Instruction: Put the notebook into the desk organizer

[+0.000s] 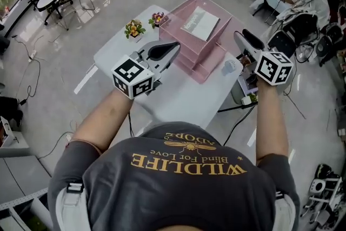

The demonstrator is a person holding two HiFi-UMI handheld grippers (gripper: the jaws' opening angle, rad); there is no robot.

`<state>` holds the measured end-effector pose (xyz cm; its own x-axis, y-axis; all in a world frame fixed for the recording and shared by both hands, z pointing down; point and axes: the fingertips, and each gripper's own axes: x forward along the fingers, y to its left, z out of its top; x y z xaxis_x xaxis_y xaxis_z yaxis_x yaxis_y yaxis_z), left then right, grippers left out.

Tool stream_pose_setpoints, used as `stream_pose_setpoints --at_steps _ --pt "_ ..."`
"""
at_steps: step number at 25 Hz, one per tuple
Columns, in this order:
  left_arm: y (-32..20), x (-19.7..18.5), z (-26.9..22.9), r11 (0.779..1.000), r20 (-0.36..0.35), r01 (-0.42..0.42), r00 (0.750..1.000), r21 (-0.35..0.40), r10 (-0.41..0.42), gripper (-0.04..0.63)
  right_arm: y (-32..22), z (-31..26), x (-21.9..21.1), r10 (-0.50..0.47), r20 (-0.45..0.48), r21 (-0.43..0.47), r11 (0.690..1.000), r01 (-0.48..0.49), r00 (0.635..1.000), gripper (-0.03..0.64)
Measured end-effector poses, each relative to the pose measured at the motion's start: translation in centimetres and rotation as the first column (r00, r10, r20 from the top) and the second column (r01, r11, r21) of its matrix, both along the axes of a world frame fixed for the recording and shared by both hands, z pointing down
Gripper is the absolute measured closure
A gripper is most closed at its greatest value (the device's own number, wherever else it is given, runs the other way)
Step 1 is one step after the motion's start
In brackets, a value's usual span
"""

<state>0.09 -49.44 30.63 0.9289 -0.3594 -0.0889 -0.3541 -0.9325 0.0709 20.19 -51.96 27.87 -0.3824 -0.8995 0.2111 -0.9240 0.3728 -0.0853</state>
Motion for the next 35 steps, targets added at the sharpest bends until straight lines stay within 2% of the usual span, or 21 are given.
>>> stream_pose_setpoints --at_steps 3,8,11,16,20,27,35 --pt "2.2 1.8 1.0 0.998 0.017 0.064 0.998 -0.004 -0.064 0.596 4.1 2.1 2.2 -0.057 0.036 0.031 0.998 0.056 0.998 0.500" --pt "6.9 4.3 2.8 0.982 0.030 0.183 0.983 -0.042 -0.182 0.596 10.8 5.8 5.5 -0.161 0.121 0.022 0.987 0.159 0.980 0.615" --pt "10.0 6.0 3.6 0.973 0.040 0.224 0.974 -0.061 -0.222 0.597 13.7 7.8 6.8 -0.219 0.143 0.005 0.975 0.221 0.965 0.615" --pt "13.3 7.7 4.3 0.970 0.059 0.232 0.972 -0.071 -0.228 0.596 15.6 8.9 7.2 -0.243 0.155 0.014 0.970 0.244 0.957 0.615" --pt "13.7 6.6 4.3 0.973 0.054 0.222 0.974 -0.065 -0.219 0.597 16.3 8.5 5.9 -0.245 0.116 0.043 0.969 0.241 0.963 0.615" --pt "13.2 4.6 3.8 0.980 0.038 0.193 0.981 -0.055 -0.191 0.597 15.9 7.5 4.2 -0.208 0.117 0.061 0.978 0.202 0.971 0.617" --pt "12.9 4.1 3.6 0.983 0.018 0.175 0.985 -0.054 -0.174 0.596 16.0 6.9 3.8 -0.187 0.103 0.067 0.981 0.181 0.977 0.617"
